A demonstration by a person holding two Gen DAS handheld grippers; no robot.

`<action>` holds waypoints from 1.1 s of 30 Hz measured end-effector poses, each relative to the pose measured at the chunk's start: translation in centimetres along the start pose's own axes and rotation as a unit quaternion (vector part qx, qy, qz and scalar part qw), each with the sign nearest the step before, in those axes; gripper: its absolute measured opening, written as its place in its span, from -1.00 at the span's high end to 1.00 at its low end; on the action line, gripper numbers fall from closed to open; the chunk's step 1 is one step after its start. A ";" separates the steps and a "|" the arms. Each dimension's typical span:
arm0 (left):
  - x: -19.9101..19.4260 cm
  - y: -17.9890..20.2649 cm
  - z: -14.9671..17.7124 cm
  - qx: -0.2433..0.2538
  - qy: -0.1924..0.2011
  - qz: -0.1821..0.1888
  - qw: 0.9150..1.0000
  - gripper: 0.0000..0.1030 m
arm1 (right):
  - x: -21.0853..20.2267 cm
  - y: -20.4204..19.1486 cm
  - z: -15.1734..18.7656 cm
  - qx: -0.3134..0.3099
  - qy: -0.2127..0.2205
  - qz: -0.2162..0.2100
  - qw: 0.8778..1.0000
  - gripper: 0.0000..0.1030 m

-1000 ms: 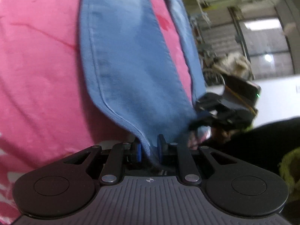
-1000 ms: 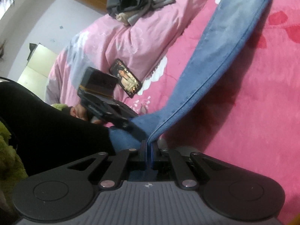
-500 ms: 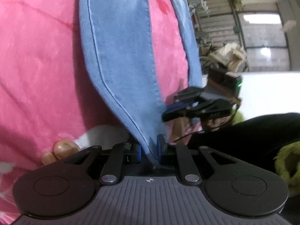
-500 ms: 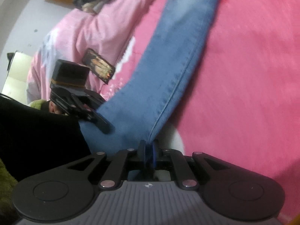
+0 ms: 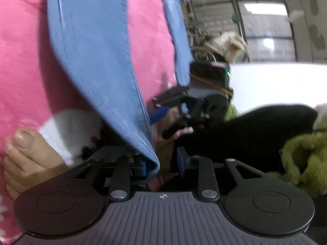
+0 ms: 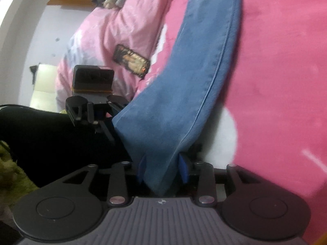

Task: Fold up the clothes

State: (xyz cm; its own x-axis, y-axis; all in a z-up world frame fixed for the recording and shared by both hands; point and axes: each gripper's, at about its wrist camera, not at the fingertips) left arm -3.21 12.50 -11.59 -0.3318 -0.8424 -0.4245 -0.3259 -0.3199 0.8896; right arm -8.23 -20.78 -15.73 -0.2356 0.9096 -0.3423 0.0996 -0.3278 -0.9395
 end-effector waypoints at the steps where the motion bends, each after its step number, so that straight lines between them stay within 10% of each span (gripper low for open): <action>1: 0.1 0.2 0.1 0.003 -0.002 0.001 1.000 0.47 | 0.2 -0.1 0.0 -0.003 -0.007 -0.007 1.000 0.26; 19: 0.2 0.5 0.7 0.006 -0.039 -0.014 0.999 0.44 | 0.0 -2.3 0.3 -0.039 -0.079 -0.064 0.994 0.27; 33: -1.2 0.4 2.1 -0.013 -0.049 -0.065 0.997 0.18 | -0.6 -3.1 1.5 -0.055 -0.132 -0.015 0.990 0.30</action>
State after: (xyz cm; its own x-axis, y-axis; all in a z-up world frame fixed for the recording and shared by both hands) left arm -4.82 14.25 -11.08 -0.3727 -0.7476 -0.5497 -0.3499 -0.4355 0.8294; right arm -9.85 -20.69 -12.68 -0.4827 0.8154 -0.3195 0.1894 -0.2591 -0.9471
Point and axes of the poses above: each gripper's, at about its wrist camera, not at the fingertips, and x roughly the way its jaws point, y to its right, z to its underside, and after that the axes turned 8 degrees about x, right-handed
